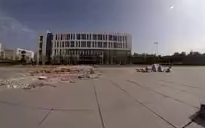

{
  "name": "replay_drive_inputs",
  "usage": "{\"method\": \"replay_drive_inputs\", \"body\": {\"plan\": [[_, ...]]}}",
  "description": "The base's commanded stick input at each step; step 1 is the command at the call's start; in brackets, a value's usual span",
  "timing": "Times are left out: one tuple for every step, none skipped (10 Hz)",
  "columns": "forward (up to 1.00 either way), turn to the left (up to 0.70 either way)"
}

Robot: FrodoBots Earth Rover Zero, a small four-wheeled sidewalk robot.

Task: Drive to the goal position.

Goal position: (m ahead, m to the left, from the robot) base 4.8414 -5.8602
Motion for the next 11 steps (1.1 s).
{"method": "replay_drive_inputs", "body": {"plan": [[0.70,-0.24],[0.70,0.01],[0.70,0.01],[0.70,0.01],[0.70,0.01],[0.70,0.01],[0.70,0.01],[0.70,-0.18],[0.70,-0.34],[0.70,-0.34],[0.70,-0.34]]}}
